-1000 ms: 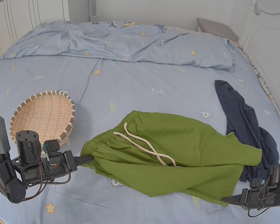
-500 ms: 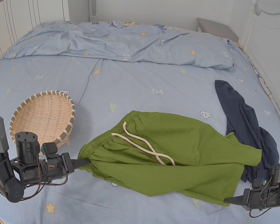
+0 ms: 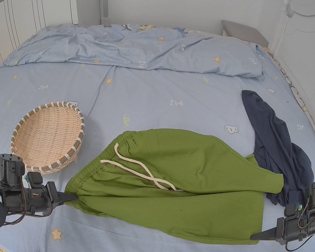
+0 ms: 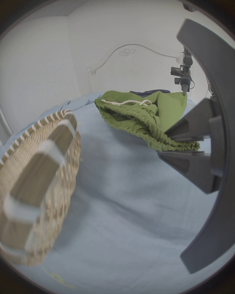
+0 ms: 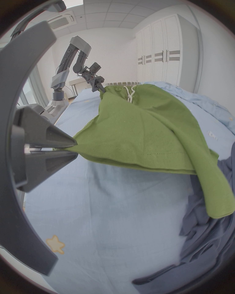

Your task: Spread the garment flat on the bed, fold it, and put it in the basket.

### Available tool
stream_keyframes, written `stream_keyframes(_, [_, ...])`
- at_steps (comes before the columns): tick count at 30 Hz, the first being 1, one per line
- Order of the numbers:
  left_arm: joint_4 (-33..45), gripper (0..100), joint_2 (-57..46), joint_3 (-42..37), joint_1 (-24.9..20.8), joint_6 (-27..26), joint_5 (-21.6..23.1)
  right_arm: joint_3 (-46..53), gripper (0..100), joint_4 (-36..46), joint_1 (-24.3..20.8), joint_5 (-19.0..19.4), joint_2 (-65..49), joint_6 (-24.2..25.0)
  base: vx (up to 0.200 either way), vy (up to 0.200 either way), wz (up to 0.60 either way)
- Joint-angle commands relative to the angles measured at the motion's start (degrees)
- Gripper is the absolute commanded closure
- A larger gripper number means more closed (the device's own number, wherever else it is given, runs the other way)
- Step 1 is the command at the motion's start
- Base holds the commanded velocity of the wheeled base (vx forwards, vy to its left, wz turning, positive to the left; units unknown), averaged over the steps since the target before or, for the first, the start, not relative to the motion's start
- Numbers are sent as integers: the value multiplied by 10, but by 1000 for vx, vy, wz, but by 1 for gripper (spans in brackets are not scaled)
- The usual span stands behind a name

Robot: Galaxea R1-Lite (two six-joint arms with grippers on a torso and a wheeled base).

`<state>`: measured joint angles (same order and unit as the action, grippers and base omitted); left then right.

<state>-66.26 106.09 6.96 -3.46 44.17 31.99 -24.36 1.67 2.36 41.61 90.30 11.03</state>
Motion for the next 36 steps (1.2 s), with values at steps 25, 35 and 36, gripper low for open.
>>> stream_keyframes(25, [522, 100, -218, 42, 30, -155, 7, 52, 100, 77, -18, -28, -16, -98, 0, 0, 0])
stream_keyframes(35, [523, 100, -204, 23, 23, -156, 7, 53, 100, 72, -25, -76, 60, -102, 0, 0, 0])
stream_keyframes(36, [523, 100, -204, 23, 23, -156, 7, 53, 100, 72, -25, -76, 60, -102, 0, 0, 0])
